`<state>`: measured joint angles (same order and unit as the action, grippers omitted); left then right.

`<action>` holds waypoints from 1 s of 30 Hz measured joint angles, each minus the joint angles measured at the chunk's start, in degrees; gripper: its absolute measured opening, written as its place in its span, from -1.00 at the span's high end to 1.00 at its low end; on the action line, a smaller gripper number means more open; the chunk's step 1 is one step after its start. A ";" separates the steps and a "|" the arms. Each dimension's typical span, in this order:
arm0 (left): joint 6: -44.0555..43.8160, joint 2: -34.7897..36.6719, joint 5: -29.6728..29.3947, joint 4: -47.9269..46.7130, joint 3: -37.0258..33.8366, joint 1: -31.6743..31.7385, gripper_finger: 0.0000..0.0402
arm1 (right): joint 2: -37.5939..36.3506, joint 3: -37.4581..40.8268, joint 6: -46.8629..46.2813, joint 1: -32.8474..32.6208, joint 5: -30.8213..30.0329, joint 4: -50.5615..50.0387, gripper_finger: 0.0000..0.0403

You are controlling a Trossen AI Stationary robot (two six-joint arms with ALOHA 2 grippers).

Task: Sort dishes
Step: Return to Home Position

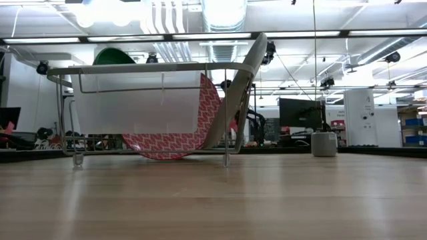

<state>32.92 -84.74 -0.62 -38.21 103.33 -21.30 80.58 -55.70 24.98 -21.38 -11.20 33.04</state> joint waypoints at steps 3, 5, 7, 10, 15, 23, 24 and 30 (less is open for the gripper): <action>-2.23 3.81 -1.09 7.85 -8.82 0.42 0.23 | 0.12 -0.19 -2.44 5.14 8.45 0.34 0.71; -3.59 6.94 -3.10 13.39 -14.78 0.81 0.23 | 0.12 -0.30 -3.26 8.39 14.19 0.39 0.75; -4.85 10.04 -4.45 19.20 -20.58 0.81 0.23 | 0.14 -0.39 -3.11 11.26 17.29 0.36 0.79; -6.40 14.58 -4.83 26.20 -28.61 0.71 0.23 | -0.02 -0.39 -1.21 14.51 17.96 0.40 0.84; -9.62 22.24 -7.97 35.63 -39.31 0.70 0.23 | -3.38 -0.03 -0.24 18.21 18.16 0.23 0.90; -11.53 29.78 -14.48 41.46 -48.19 0.72 0.23 | -14.57 5.37 2.59 19.80 18.10 -8.07 0.98; -11.59 30.23 -14.48 41.48 -48.88 0.72 0.23 | -17.13 6.83 2.79 19.37 17.77 -9.02 0.99; -12.97 31.36 -14.47 45.54 -55.16 0.72 0.23 | -37.13 20.73 0.26 15.71 17.24 -10.13 1.00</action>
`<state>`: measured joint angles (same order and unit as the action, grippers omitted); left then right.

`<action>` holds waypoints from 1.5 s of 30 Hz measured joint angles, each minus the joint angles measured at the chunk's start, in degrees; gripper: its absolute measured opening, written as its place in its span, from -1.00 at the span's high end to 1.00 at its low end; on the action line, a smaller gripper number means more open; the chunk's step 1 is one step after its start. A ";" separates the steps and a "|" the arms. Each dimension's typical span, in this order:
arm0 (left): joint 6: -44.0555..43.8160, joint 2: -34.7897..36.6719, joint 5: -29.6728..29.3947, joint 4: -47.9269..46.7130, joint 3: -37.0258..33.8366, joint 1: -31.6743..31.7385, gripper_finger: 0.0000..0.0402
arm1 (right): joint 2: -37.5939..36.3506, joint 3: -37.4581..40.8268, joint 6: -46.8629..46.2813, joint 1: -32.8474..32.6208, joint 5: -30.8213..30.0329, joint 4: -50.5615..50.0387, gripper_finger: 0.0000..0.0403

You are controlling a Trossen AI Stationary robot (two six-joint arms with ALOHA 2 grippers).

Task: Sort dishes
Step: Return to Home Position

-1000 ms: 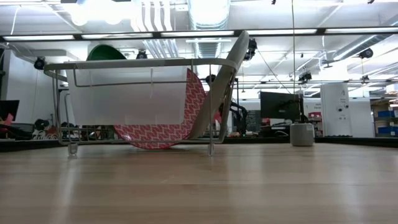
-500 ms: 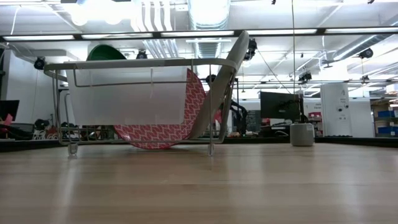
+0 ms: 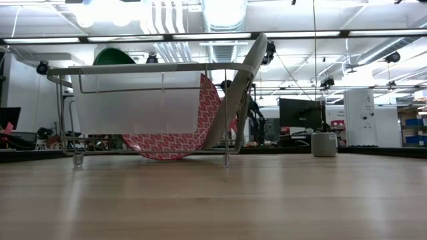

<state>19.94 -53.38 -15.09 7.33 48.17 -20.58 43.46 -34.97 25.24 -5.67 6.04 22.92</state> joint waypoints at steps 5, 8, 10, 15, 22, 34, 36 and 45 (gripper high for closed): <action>0.12 -0.30 -0.15 6.02 -5.97 0.00 0.23 | -12.26 11.11 -2.56 -1.26 0.01 -0.07 1.00; 0.31 -0.53 -2.52 9.85 -8.76 0.00 0.23 | -16.52 16.32 -3.88 -1.22 -0.11 0.73 1.00; 0.31 -0.50 -4.09 11.02 -10.12 0.00 0.23 | -17.83 20.00 -4.09 -1.22 -0.09 2.93 1.00; 0.10 -0.46 -5.52 14.66 -12.93 0.05 0.23 | -18.36 28.94 -3.96 -1.22 -0.09 11.58 1.00; -0.02 -0.48 -14.54 14.75 -15.79 0.13 0.23 | -19.71 34.35 -1.51 -1.18 0.07 14.29 1.00; 3.39 4.58 -3.35 14.32 -21.25 9.66 0.23 | -37.72 23.99 -1.78 -1.36 -1.17 -21.13 1.00; 3.16 7.57 2.73 13.11 -22.02 13.05 0.23 | -42.79 24.09 -1.65 -1.33 -1.18 -24.27 1.00; 1.40 21.18 12.60 -3.70 -21.08 22.11 0.23 | -41.90 25.06 -1.66 -1.18 -4.48 -25.72 1.00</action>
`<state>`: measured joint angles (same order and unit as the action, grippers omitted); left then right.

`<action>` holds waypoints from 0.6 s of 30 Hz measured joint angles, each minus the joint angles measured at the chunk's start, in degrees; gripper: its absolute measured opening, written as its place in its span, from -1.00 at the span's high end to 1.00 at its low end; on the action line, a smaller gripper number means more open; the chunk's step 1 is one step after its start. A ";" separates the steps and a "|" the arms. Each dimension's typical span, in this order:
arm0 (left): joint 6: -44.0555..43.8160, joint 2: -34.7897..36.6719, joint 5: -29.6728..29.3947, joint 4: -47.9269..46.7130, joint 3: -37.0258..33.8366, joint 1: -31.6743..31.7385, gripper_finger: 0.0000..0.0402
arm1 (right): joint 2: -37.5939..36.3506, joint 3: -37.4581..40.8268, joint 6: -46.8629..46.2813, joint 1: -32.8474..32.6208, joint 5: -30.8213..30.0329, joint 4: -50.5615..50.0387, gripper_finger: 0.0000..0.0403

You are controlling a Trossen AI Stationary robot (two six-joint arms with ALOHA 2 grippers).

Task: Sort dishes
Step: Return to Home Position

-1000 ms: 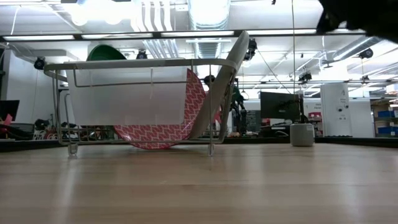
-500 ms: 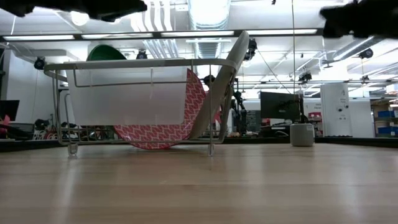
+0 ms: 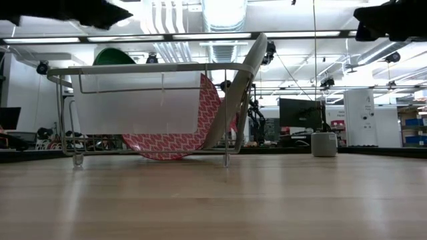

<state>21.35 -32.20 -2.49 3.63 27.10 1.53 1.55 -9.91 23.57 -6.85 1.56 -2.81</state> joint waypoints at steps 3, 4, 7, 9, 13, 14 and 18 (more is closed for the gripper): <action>0.60 4.59 -14.19 -8.14 0.25 0.10 0.23 | -0.40 0.00 -0.39 0.00 -0.04 -0.27 1.00; 0.64 5.83 -19.23 -8.86 -0.03 0.12 0.23 | -0.66 0.00 -0.10 0.00 0.00 -0.39 1.00; 0.98 9.96 -29.97 -10.82 -2.33 1.02 0.23 | -1.23 0.04 0.32 -0.01 0.03 -0.54 1.00; 1.49 12.67 -34.64 -9.29 -4.25 2.02 0.23 | -1.45 0.09 0.33 -0.02 0.23 -0.37 1.00; 3.81 17.38 -46.61 -4.98 -9.38 4.04 0.23 | -1.31 0.11 0.33 -0.02 0.28 -1.33 1.00; 5.19 18.50 -47.31 -3.63 -10.76 4.43 0.23 | -1.18 0.11 0.33 -0.01 0.28 -1.32 1.00; 5.91 22.75 -43.06 1.76 -13.71 4.74 0.23 | -1.17 0.11 0.35 -0.02 0.28 -1.56 1.00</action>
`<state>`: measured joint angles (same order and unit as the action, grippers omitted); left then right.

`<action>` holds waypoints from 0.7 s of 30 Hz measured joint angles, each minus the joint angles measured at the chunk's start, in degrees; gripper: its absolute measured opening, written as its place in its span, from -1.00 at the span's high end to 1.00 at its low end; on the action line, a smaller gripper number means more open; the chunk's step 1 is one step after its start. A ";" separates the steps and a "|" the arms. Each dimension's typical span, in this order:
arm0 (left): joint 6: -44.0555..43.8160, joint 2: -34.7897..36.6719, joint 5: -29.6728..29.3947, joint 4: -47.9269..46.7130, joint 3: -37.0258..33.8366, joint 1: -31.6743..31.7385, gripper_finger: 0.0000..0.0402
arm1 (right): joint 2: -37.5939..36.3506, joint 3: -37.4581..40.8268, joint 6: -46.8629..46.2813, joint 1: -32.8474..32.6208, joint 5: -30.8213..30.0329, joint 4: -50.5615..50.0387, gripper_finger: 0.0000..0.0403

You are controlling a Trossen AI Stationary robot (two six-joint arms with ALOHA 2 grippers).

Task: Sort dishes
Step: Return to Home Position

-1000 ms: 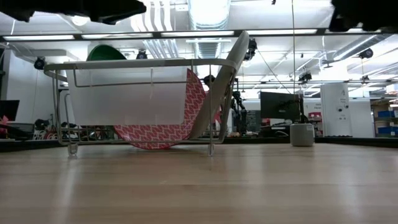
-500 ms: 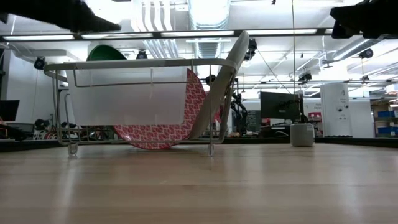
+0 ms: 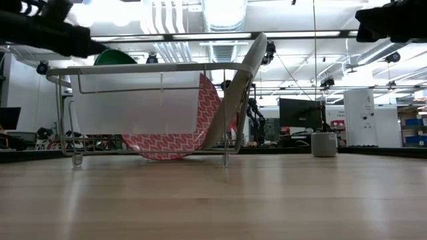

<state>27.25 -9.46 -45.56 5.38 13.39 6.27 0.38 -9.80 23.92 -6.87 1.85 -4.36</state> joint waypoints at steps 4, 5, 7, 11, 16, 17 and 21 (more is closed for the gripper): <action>-0.49 1.98 1.24 0.14 -0.05 -0.06 0.23 | -0.18 0.01 0.15 0.02 -0.32 -0.85 1.00; 0.25 2.22 -2.32 0.12 -0.05 -0.05 0.23 | -0.25 0.02 0.29 0.02 -0.40 -1.18 1.00; 1.46 2.41 -9.84 0.07 -0.10 -0.02 0.23 | -0.24 0.04 0.72 0.02 -0.46 -1.19 1.00; 3.21 2.50 -15.34 -0.14 -1.34 0.34 0.23 | -0.24 0.04 1.23 0.02 -0.50 -1.18 1.00; 9.72 1.89 -14.61 10.98 -6.28 6.32 0.23 | -0.22 0.09 2.77 0.02 -0.55 -1.33 1.00; 12.17 1.62 -12.96 14.54 -7.68 8.57 0.23 | -0.22 0.09 2.74 0.02 -0.55 -1.33 1.00; 17.10 -0.05 -3.79 26.94 -12.79 19.81 0.23 | -0.22 0.09 1.07 0.02 -0.57 -1.40 1.00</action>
<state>44.35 -9.50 -49.35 32.32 0.60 26.09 0.16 -9.72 24.99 -6.85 1.28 -5.76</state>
